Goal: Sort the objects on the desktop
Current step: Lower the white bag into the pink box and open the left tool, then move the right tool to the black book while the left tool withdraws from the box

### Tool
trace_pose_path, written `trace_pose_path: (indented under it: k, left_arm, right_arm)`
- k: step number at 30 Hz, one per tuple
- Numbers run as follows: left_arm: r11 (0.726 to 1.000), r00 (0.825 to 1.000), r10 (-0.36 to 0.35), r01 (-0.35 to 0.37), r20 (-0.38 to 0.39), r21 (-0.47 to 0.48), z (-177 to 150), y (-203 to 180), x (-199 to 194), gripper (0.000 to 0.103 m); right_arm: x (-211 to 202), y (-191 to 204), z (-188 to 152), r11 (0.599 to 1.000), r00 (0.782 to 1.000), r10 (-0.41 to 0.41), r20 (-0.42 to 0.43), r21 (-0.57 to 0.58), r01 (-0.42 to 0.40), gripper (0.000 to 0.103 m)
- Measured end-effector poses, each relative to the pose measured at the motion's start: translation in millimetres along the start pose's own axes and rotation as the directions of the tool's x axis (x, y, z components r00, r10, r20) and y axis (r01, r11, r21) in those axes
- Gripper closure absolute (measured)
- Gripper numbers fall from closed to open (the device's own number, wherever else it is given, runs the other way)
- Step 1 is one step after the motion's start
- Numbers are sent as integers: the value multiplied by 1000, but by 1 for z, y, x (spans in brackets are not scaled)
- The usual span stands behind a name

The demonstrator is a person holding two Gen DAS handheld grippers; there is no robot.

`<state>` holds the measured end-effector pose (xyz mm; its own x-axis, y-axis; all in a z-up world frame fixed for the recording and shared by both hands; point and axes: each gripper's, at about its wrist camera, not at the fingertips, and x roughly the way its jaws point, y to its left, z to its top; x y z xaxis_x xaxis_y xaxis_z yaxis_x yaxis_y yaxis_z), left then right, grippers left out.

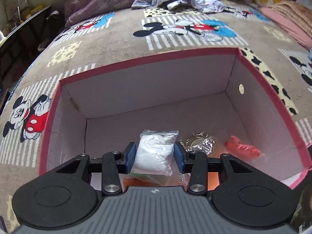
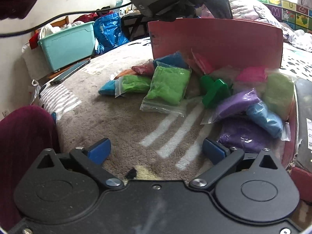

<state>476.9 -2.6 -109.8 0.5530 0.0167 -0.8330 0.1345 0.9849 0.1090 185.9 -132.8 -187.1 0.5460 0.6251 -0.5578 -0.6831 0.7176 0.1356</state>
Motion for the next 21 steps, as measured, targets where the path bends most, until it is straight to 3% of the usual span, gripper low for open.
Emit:
trace_pose_path:
  k: [5, 7, 10, 14, 17, 21]
  left_arm:
    - [999, 1000, 2, -4, -28, -43, 4, 1, 8, 61]
    - [997, 1000, 11, -13, -29, -75, 4, 4, 9, 48]
    - [995, 1000, 8, -8, -8, -100, 2, 6, 0, 44]
    - [995, 999, 1, 4, 49, -102, -4, 4, -21, 44]
    - [997, 995, 6, 2, 103, -75, -11, -1, -44, 44]
    - [995, 976, 92, -99, 197, 28, -27, -16, -80, 44]
  right_arm:
    - [1, 6, -2, 998, 1000, -21, -1, -52, 21, 1]
    - [0, 1, -1, 1000, 1000, -7, 2, -23, 7, 1]
    - [0, -2, 0, 1000, 1000, 6, 4, -5, -6, 1]
    - [1, 3, -1, 998, 1000, -11, -3, -66, 11, 1]
    - [0, 0, 1, 999, 1000, 0, -4, -45, -1, 1]
    - [-6, -12, 6, 998, 999, 45, -4, 41, -45, 1]
